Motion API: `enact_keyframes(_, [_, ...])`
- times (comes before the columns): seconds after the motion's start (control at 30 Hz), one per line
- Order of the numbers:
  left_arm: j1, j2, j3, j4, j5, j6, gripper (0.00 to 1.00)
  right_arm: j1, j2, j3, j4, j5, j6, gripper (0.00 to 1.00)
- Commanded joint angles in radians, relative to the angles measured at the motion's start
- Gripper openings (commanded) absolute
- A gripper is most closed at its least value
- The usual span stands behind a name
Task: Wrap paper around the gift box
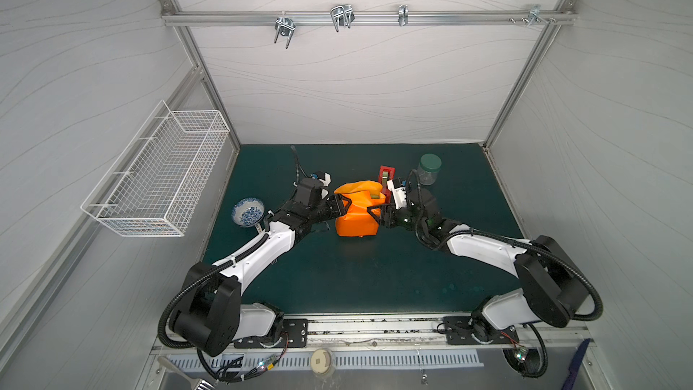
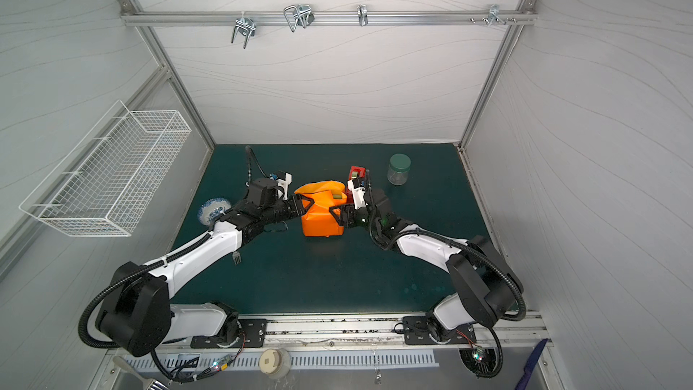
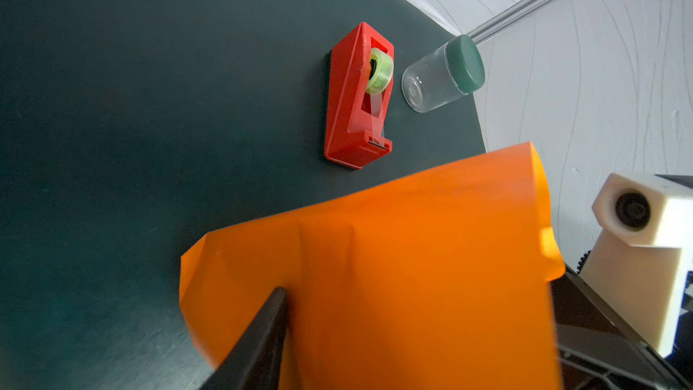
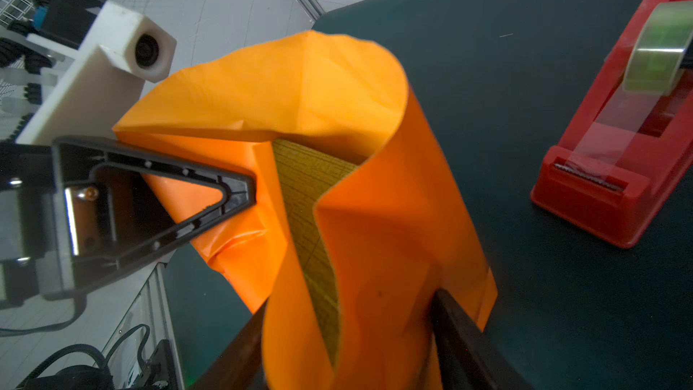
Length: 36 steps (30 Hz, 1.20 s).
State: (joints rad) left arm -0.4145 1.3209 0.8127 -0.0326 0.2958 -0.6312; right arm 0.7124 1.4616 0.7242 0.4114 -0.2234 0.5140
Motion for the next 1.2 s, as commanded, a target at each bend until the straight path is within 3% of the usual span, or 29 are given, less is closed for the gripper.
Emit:
enact_keyframes(0.0, [-0.043, 0.011, 0.002, 0.082, 0.083, 0.013, 0.51, 0.056, -0.035, 0.0, 0.058, -0.097, -0.019, 0.63])
enact_keyframes(0.2, [-0.043, -0.012, -0.021, 0.037, 0.013, 0.043, 0.64, 0.069, -0.049, 0.015, -0.12, 0.066, -0.028, 0.66])
enact_keyframes(0.3, [-0.04, -0.028, -0.014, -0.001, -0.021, 0.07, 0.75, 0.069, -0.052, 0.019, -0.163, 0.121, -0.023, 0.67])
enact_keyframes(0.6, [-0.026, -0.146, -0.047, -0.07, -0.106, 0.155, 0.93, 0.059, -0.04, 0.054, -0.21, 0.15, -0.037, 0.67])
enact_keyframes(0.77, [-0.026, -0.171, -0.089, -0.064, -0.04, 0.172, 0.95, 0.034, -0.03, 0.081, -0.224, 0.107, -0.033, 0.68])
enact_keyframes(0.93, [-0.029, -0.1, -0.069, -0.043, -0.004, 0.19, 0.95, 0.018, -0.006, 0.108, -0.234, 0.059, -0.024, 0.68])
enact_keyframes(1.17, [-0.029, 0.006, 0.015, -0.033, -0.031, 0.175, 0.85, 0.005, -0.007, 0.131, -0.288, 0.035, -0.044, 0.69])
